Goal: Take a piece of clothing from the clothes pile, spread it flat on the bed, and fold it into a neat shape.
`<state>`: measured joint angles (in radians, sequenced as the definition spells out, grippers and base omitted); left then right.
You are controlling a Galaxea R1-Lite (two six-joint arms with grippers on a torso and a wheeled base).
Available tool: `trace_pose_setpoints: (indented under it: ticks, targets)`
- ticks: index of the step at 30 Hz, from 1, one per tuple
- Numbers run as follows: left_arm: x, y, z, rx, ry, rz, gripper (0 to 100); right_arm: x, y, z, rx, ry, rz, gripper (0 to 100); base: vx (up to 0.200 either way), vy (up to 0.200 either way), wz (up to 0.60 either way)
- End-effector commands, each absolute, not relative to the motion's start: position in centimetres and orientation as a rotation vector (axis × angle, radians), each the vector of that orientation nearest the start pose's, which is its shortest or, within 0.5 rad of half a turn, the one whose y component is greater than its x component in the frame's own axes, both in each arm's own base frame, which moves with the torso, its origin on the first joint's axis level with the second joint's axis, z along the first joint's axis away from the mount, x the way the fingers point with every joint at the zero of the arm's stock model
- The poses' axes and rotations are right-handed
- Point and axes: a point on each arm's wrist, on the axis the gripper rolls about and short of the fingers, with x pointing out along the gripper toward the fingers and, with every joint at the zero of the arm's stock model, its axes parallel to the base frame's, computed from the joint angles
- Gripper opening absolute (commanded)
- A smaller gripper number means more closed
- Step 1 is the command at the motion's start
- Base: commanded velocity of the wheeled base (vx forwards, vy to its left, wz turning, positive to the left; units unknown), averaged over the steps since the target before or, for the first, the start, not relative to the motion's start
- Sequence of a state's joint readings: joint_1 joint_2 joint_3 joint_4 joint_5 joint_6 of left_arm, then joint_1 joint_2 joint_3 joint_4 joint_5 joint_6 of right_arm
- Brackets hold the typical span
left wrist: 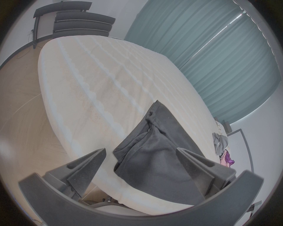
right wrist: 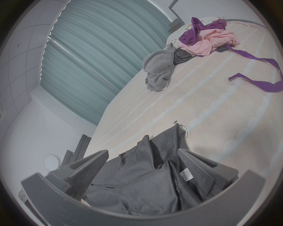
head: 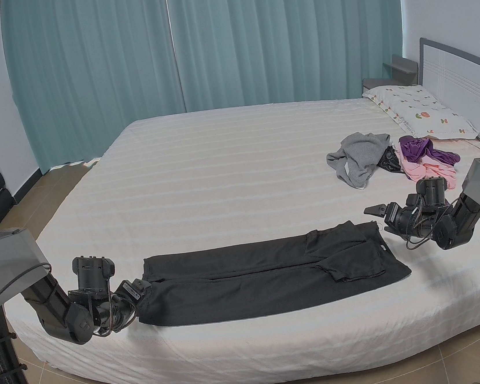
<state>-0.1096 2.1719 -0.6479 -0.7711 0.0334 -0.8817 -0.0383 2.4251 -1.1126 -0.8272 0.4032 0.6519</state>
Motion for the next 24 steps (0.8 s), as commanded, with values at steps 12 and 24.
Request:
trace_pose_setpoints:
  ticks: [12,24]
  targets:
    - [33.1,-3.6,1.6,-0.813,0.724,0.191,100,43.4,-0.8,0.2,0.739,0.573,0.193,100,0.167,0.0,0.0]
    - [35.1,-2.8,0.0,-0.644,0.757,0.074,100,43.3,-0.5,0.1,0.739,0.58,0.198,100,0.0,0.0,0.0]
